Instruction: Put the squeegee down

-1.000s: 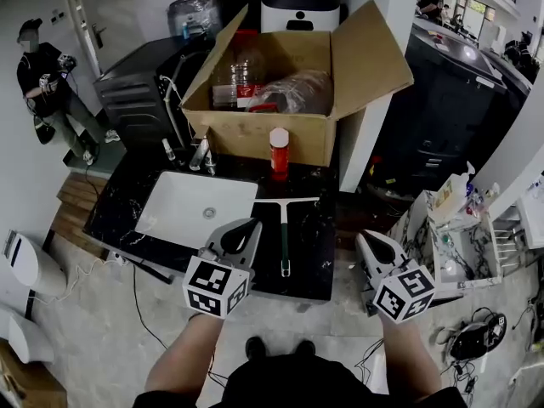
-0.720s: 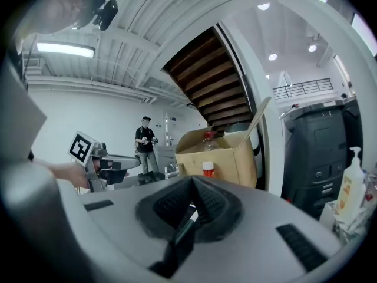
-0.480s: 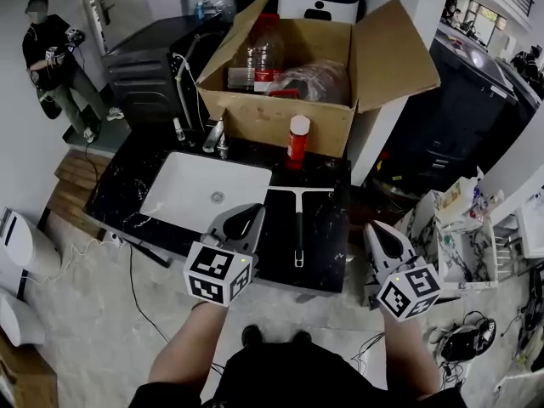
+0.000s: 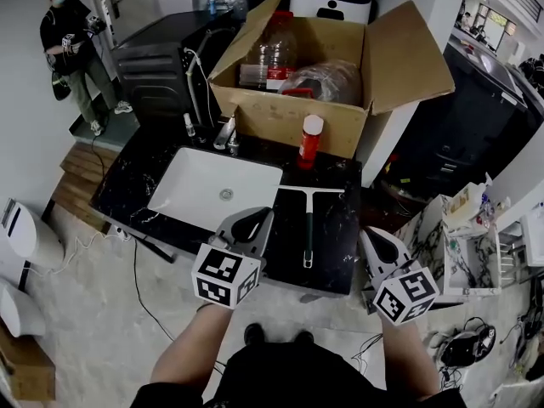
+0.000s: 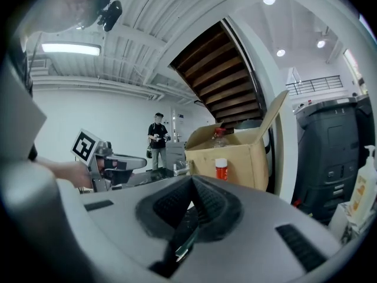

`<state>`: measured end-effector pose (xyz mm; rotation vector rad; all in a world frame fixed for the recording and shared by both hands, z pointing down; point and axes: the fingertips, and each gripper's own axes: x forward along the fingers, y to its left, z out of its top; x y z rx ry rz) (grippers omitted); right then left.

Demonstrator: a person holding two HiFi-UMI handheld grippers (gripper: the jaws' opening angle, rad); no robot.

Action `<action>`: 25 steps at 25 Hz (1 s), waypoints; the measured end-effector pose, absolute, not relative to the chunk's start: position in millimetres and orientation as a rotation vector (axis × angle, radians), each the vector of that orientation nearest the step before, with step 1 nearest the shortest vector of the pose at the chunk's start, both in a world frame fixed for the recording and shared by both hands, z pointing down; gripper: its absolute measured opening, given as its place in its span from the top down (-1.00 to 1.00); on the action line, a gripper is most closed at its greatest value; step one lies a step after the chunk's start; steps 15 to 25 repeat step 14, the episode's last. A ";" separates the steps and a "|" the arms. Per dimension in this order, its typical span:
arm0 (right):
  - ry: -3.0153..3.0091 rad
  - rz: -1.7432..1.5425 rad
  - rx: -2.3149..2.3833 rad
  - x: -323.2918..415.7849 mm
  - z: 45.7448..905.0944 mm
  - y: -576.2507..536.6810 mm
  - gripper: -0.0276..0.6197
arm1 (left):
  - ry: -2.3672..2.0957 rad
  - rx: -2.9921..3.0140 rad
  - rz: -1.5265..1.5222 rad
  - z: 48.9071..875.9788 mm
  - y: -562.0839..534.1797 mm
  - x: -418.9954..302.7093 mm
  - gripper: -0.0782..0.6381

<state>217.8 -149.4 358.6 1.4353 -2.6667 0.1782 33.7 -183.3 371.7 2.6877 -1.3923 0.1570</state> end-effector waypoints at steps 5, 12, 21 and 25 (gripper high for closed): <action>-2.674 0.197 1.410 205.9 364.6 -152.1 0.91 | -1.406 2.669 0.164 375.7 -180.9 24.8 0.76; -2.687 0.197 1.400 199.1 363.8 -154.4 0.91 | -1.421 2.655 0.166 377.6 -178.6 14.9 0.76; -2.692 0.203 1.397 197.6 363.5 -153.4 0.91 | -1.420 2.647 0.157 377.2 -177.7 13.1 0.76; -2.692 0.203 1.397 197.6 363.5 -153.4 0.91 | -1.420 2.647 0.157 377.2 -177.7 13.1 0.76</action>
